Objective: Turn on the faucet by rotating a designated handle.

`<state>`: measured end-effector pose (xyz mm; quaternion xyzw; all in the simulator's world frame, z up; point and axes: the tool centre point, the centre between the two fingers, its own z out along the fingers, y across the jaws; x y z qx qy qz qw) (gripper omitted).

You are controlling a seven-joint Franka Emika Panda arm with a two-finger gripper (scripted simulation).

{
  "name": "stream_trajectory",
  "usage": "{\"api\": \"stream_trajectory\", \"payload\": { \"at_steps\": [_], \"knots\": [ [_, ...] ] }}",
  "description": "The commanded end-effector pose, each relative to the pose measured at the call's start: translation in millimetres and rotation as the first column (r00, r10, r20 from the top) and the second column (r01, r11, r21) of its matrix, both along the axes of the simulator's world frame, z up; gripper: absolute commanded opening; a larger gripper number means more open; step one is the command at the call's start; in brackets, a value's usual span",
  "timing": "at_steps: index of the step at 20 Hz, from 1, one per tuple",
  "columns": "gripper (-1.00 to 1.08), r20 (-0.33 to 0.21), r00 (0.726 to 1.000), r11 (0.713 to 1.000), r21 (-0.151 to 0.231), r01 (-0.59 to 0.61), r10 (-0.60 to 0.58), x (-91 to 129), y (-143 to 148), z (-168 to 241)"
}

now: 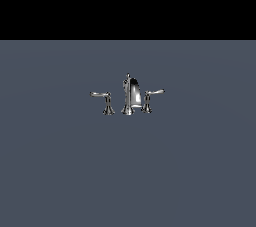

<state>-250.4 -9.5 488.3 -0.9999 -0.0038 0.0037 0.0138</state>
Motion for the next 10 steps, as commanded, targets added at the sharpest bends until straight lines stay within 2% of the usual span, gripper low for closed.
{"api": "stream_trajectory", "payload": {
  "at_steps": [1, 10],
  "knots": [
    [-1.00, 0.000, 1.000, 1.000, 0.000, 0.000, 0.000, 0, 0, 0],
    [-1.00, -0.001, 0.999, 0.999, 0.000, 0.049, -0.049, 12, 6, -13]
  ]
}}
